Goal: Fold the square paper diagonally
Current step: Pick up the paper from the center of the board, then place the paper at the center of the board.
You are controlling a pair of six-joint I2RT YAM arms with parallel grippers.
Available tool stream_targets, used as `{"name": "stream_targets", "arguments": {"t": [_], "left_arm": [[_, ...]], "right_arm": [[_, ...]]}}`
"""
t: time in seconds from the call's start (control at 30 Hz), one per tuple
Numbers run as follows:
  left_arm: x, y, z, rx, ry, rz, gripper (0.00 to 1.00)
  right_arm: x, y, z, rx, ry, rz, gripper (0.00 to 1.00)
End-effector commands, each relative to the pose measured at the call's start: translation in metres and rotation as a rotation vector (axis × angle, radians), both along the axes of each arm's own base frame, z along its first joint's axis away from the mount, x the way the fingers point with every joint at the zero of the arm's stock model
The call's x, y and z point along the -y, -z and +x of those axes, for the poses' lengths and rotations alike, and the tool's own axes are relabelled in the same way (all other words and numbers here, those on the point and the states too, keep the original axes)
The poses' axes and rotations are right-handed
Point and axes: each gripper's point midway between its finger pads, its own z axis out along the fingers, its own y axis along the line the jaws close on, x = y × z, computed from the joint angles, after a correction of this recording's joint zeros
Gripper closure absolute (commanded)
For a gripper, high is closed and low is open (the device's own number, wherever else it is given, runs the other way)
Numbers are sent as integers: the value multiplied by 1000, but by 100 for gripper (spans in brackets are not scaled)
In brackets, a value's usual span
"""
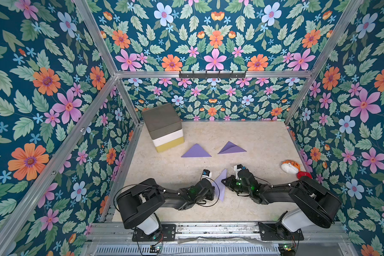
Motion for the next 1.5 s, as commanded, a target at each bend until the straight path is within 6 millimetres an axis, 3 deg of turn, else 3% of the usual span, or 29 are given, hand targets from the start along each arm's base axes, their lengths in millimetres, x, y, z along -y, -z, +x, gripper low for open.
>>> {"name": "stream_targets", "arguments": {"t": [0.0, 0.1, 0.2, 0.3, 0.43, 0.63, 0.8, 1.1, 1.33, 1.37, 1.47], "left_arm": [[-27, 1, -2, -3, -27, 130, 66], [-27, -43, 13, 102, -65, 103, 40], [-34, -81, 25, 207, -124, 43, 34], [-38, -107, 28, 282, -154, -48, 31], [-50, -123, 29, 359, -206, -165, 27], [-78, -136, 27, 441, -313, -319, 21], [-92, -136, 24, 463, -343, -343, 19], [-96, -134, 24, 430, -383, -363, 12], [-103, -129, 24, 421, -399, -331, 5], [-104, -130, 24, 424, -403, -329, 5], [-109, -133, 23, 447, -409, -330, 4]], "right_arm": [[10, -13, 8, 72, 33, -37, 100], [36, -32, 17, 148, 145, -101, 100], [78, -61, 30, 246, 320, -125, 100], [130, -89, 42, 325, 529, -47, 100], [197, -121, 51, 460, 786, 69, 100], [258, -115, 71, 453, 972, 71, 100], [280, -113, 97, 458, 1045, 37, 100], [293, -99, 162, 441, 1092, -19, 100], [293, -74, 200, 389, 1094, -50, 100], [294, -59, 202, 355, 1095, -83, 100], [297, -41, 209, 303, 1104, -130, 97]]}}
